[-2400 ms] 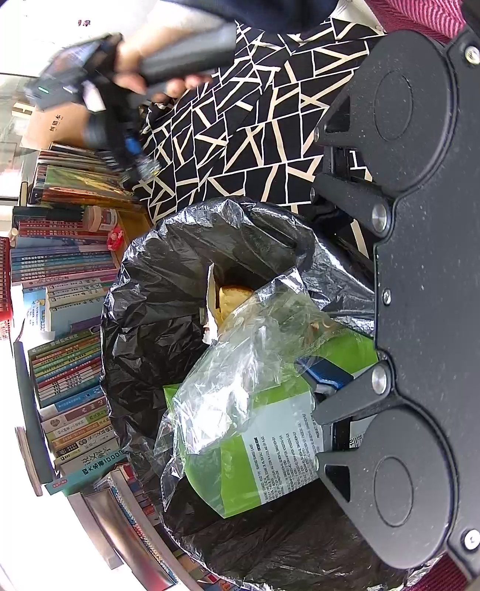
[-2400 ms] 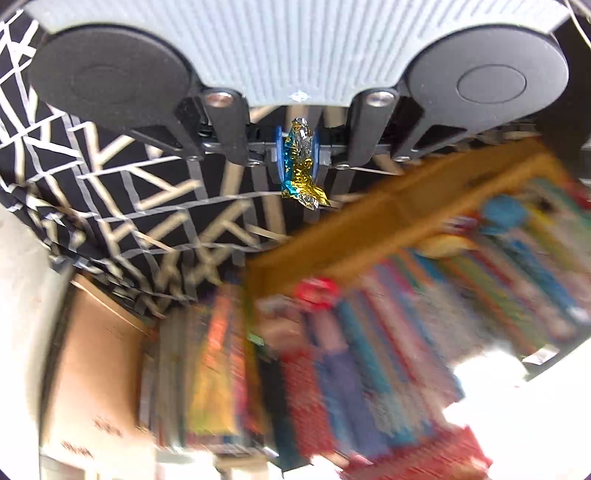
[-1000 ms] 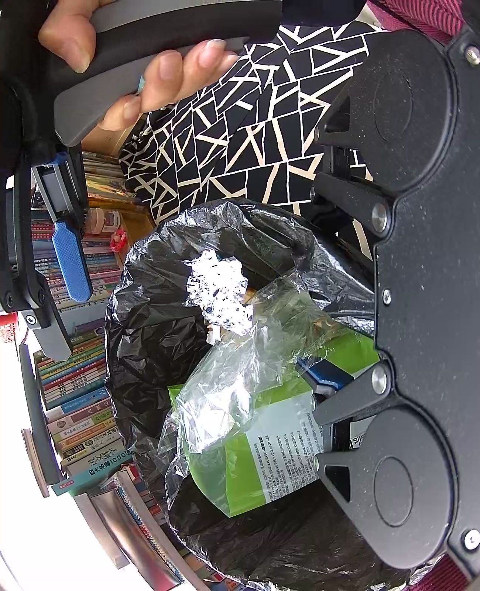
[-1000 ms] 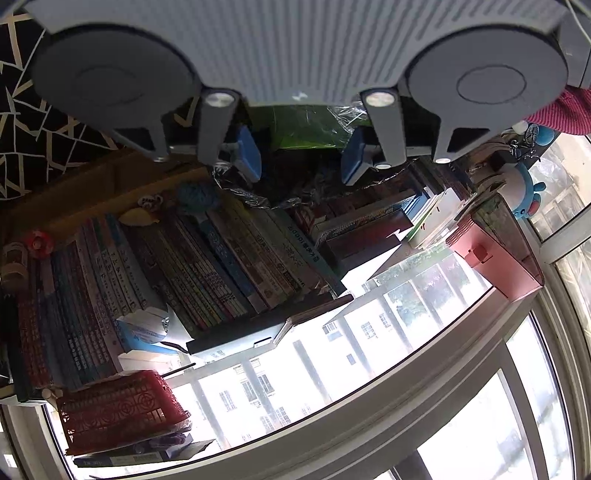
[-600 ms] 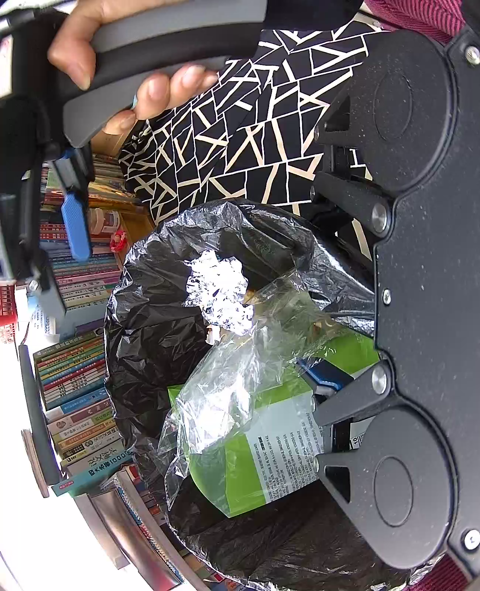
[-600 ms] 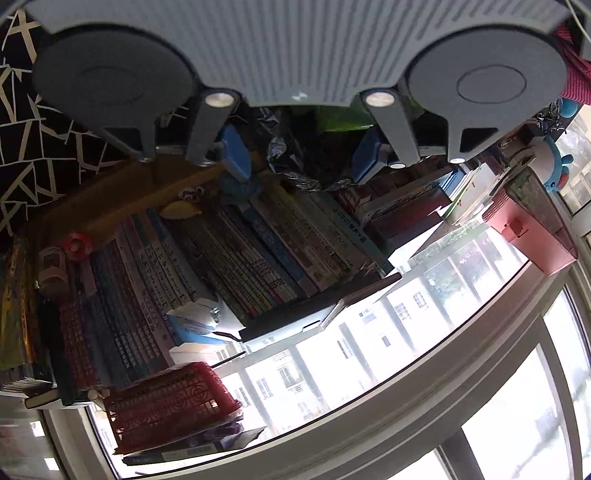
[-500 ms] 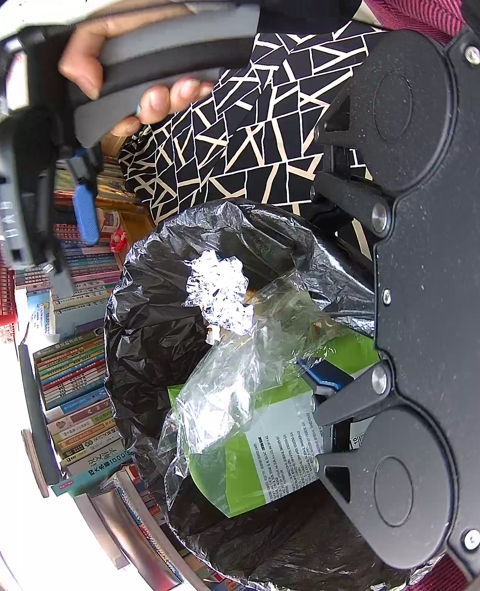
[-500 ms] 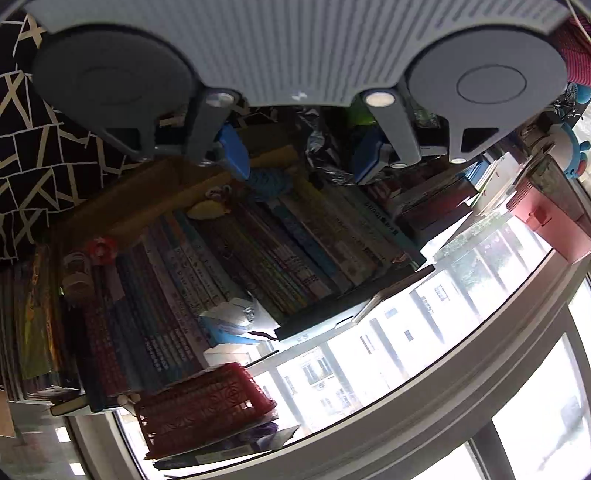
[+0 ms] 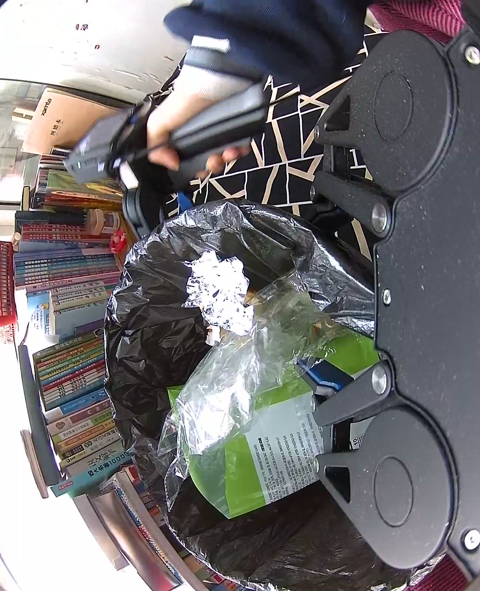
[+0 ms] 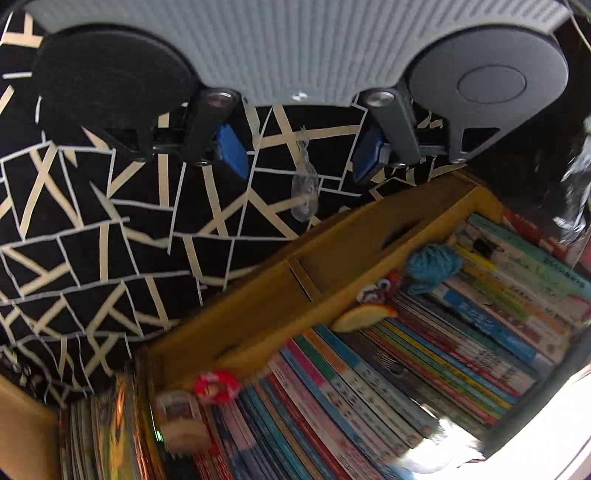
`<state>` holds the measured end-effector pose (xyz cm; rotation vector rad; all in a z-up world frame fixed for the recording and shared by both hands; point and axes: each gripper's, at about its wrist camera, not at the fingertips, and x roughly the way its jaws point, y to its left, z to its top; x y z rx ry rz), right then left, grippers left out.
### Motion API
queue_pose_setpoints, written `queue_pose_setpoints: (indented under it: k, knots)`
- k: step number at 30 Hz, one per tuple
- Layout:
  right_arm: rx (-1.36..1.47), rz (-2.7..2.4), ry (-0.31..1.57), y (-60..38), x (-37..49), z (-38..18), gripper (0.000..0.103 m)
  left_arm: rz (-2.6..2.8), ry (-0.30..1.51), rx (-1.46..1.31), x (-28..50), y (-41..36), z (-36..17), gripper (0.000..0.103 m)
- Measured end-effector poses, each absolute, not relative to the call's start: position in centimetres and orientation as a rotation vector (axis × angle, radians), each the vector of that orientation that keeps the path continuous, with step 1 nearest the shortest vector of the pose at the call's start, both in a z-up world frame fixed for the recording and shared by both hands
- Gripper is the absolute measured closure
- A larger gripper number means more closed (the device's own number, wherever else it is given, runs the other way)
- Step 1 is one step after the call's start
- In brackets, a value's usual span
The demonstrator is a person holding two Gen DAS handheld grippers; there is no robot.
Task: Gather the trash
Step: 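Move the right tool to the clear plastic scrap on the cloth, then close the right tool on the clear plastic scrap and lift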
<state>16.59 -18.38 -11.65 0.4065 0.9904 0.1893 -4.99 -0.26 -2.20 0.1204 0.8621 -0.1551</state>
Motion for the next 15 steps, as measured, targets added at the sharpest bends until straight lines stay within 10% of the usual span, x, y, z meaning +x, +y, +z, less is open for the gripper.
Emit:
queue_pose_setpoints:
  k: [15]
  knots:
    - [0.288,0.138,1.141,-12.7,23.3,-16.3,0.047,-0.150,0.861,0.125,-5.0,-0.3,-2.2,0.035]
